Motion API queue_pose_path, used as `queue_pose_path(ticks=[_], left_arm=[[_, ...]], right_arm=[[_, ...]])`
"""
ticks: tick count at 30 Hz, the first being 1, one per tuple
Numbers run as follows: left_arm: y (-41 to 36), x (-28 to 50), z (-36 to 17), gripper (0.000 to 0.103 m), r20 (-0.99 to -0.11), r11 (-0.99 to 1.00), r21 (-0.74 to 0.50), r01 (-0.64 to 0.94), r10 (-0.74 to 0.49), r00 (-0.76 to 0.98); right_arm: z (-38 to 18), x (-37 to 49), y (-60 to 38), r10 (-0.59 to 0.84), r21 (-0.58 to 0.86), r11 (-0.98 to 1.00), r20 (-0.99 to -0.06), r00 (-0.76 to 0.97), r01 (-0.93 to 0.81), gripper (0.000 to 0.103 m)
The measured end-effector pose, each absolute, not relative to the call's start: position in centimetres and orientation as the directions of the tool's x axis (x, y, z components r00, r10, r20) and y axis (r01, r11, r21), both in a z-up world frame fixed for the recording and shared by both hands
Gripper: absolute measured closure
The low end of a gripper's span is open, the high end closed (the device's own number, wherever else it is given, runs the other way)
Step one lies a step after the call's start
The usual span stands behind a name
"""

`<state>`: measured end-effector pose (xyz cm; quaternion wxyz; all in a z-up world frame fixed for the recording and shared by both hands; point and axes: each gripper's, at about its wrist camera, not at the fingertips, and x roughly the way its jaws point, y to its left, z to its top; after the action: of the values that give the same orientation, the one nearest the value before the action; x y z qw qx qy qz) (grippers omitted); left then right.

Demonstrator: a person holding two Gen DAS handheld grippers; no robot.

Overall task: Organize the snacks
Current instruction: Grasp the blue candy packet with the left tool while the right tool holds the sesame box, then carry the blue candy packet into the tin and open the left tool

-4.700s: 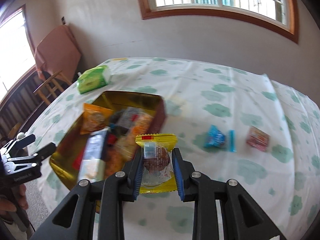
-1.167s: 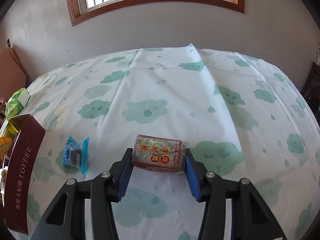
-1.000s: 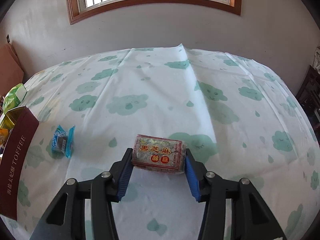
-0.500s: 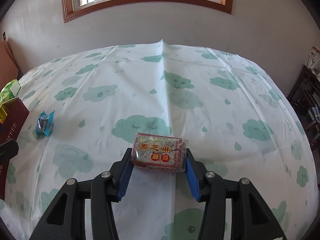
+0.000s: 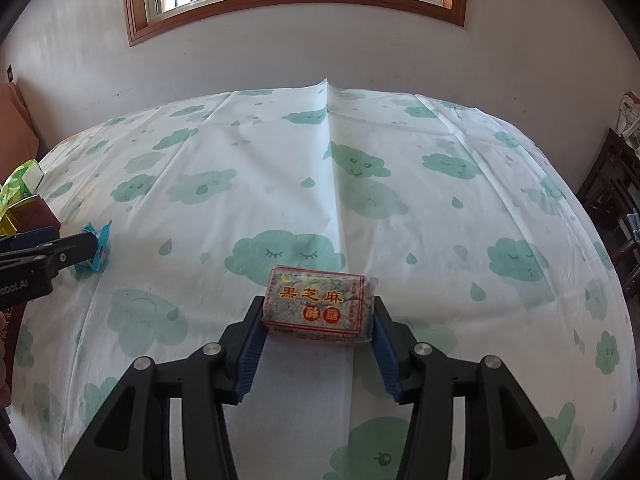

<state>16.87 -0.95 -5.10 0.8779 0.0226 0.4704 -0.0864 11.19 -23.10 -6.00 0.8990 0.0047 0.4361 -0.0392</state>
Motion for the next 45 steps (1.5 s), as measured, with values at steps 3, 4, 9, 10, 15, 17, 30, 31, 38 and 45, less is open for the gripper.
queue_pose_path(ticks=[3,4,9,10,15,17,30,31,38,45], left_arm=[[-1.0,17.1,-5.6,0.037,-0.838,0.983,-0.059,0.175,-0.144,0.527],[-1.1,17.2,-5.7,0.037,-0.839,0.983,-0.063,0.175,-0.147,0.525],[-1.6,16.9,-6.1,0.058,-0.84,0.978,-0.076,0.196,-0.169,0.516],[-1.7,16.8,-6.0,0.066,-0.838,0.975,-0.085,0.207,-0.183,0.514],[-1.7,16.5,-6.0,0.079,-0.839,0.971,-0.103,0.217,-0.202,0.506],[-1.4,16.3,-6.0,0.082,-0.84,0.972,-0.1,0.212,-0.197,0.506],[0.0,13.9,-4.8,0.084,-0.827,0.973,-0.109,0.203,-0.202,0.524],[0.0,13.7,-4.7,0.084,-0.827,0.973,-0.111,0.204,-0.204,0.523],[0.5,11.7,-3.6,0.084,-0.82,0.97,-0.116,0.214,-0.216,0.529],[1.6,9.8,-2.3,0.084,-0.823,0.976,-0.078,0.204,-0.179,0.539]], right_arm=[[-6.0,11.2,-23.0,-0.067,-0.026,0.997,-0.785,0.616,0.075,0.051],[-6.0,11.2,-23.1,-0.067,-0.026,0.997,-0.785,0.616,0.075,0.051],[-6.0,11.2,-23.0,-0.067,-0.026,0.997,-0.785,0.616,0.075,0.051],[-6.0,11.2,-23.1,-0.067,-0.026,0.997,-0.785,0.616,0.075,0.051],[-6.0,11.2,-23.1,-0.067,-0.026,0.997,-0.785,0.616,0.074,0.051],[-6.0,11.2,-23.1,-0.067,-0.026,0.997,-0.785,0.616,0.075,0.051],[-6.0,11.2,-23.1,-0.067,-0.027,0.997,-0.784,0.617,0.074,0.051],[-6.0,11.2,-23.1,-0.067,-0.027,0.997,-0.784,0.617,0.074,0.052],[-6.1,11.2,-23.1,-0.067,-0.027,0.997,-0.784,0.617,0.074,0.052],[-6.0,11.2,-23.1,-0.067,-0.027,0.997,-0.784,0.617,0.074,0.052]])
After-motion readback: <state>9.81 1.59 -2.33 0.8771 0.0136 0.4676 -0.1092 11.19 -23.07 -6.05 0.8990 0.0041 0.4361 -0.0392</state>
